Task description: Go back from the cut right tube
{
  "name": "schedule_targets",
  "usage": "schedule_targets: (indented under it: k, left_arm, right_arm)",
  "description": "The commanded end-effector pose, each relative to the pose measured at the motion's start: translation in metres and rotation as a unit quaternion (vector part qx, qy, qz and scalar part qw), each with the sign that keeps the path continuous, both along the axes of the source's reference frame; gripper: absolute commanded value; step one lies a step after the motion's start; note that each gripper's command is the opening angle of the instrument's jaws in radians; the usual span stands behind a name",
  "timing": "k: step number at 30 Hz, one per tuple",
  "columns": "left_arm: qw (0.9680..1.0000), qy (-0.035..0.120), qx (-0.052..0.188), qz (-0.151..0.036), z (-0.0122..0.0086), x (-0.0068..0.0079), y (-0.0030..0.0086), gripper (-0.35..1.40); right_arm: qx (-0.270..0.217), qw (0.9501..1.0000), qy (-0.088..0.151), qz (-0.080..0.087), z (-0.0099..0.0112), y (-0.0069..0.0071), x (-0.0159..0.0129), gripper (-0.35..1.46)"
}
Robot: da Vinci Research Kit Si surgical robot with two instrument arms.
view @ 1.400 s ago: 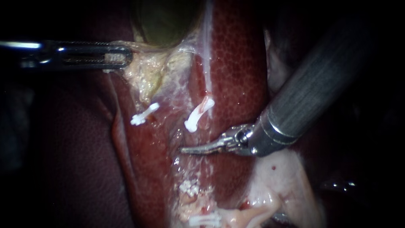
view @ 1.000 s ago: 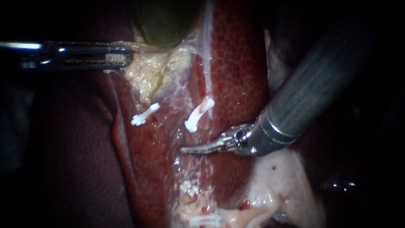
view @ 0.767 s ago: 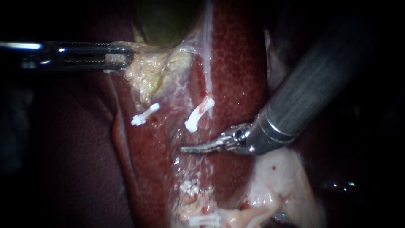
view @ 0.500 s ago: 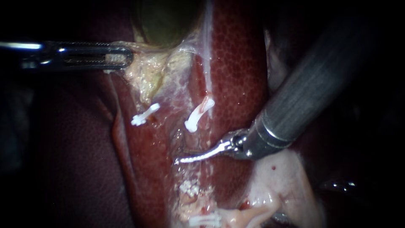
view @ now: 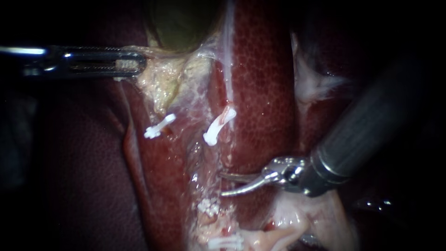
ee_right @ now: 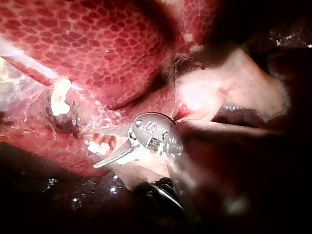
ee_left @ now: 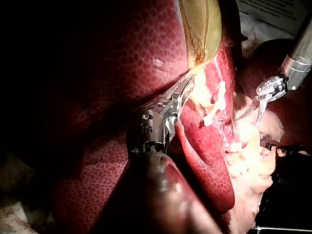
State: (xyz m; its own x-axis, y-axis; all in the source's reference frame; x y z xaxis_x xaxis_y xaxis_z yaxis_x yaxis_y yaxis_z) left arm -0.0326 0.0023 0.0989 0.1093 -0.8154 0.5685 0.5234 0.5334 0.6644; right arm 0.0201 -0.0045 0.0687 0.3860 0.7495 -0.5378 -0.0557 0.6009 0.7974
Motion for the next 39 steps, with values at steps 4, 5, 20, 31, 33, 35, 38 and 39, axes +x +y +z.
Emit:
schedule_targets:
  k: [4, 5, 20, 31, 33, 35, 38, 39]
  left_arm:
    - [1.0, 0.0, 0.0, 0.0, 0.0, 0.0, 0.0, -0.16]
    - [1.0, 0.0, 0.0, 0.0, 0.0, 0.0, 0.0, -0.16]
    - [1.0, 0.003, -0.003, -0.003, 0.0005, -0.0006, -0.0005, -0.15]
    - [0.9998, 0.007, -0.005, 0.021, 0.0036, -0.0034, -0.0031, -0.15]
    - [0.9997, 0.008, 0.001, 0.024, 0.0044, -0.0041, -0.0038, -0.15]
    - [0.9995, 0.009, 0.004, 0.029, 0.0051, -0.0049, -0.0044, -0.15]
    - [0.9993, 0.009, 0.011, 0.034, 0.0059, -0.0058, -0.005, -0.15]
    - [0.9993, 0.009, 0.011, 0.035, 0.0061, -0.0062, -0.0052, -0.15]
  right_arm:
    - [-0.038, 0.9993, 0.003, 0.0, -0.0015, 0.0016, -0.0016, 1.43]
    - [-0.044, 0.999, 0.004, 0.0, -0.0019, 0.0019, -0.0019, 1.43]
    - [-0.159, 0.987, 0.018, 0.012, -0.0098, 0.007, -0.0054, 1.43]
    - [-0.172, 0.9847, 0.017, 0.019, -0.0108, 0.0076, -0.0061, 1.43]
    - [-0.172, 0.9847, 0.017, 0.019, -0.0108, 0.0076, -0.0061, 1.43]
    - [-0.172, 0.9847, 0.017, 0.019, -0.0108, 0.0076, -0.0061, 1.43]
    - [-0.172, 0.9847, 0.017, 0.019, -0.0108, 0.0076, -0.0061, 1.43]
    - [-0.172, 0.9847, 0.017, 0.019, -0.0108, 0.0076, -0.0061, 1.43]
